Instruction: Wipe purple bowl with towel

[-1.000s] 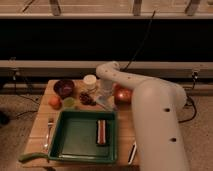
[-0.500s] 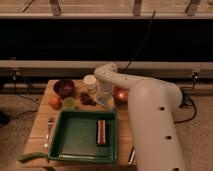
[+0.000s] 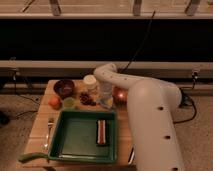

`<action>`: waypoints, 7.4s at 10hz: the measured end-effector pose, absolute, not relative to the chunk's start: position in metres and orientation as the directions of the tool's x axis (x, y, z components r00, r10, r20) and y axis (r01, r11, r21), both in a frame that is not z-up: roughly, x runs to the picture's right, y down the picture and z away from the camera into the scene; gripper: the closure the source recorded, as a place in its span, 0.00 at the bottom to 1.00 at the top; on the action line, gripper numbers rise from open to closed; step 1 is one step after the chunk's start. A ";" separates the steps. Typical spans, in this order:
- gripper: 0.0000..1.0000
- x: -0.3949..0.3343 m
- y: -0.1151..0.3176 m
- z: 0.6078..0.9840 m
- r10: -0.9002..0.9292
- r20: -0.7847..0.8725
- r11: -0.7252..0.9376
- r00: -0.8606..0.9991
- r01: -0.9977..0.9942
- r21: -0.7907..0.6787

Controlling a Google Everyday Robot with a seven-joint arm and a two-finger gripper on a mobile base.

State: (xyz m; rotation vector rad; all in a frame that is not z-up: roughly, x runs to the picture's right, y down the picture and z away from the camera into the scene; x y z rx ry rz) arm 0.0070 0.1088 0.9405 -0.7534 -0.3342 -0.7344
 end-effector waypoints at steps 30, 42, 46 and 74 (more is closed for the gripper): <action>1.00 -0.185 -0.027 0.827 -0.626 0.712 0.438 0.318 0.899 -0.016; 1.00 -0.252 -0.021 0.908 -0.637 0.690 0.460 0.343 0.888 -0.016; 1.00 -0.262 -0.026 0.926 -0.642 0.679 0.469 0.355 0.883 -0.018; 1.00 -0.278 -0.053 0.910 -0.647 0.688 0.495 0.328 0.867 0.053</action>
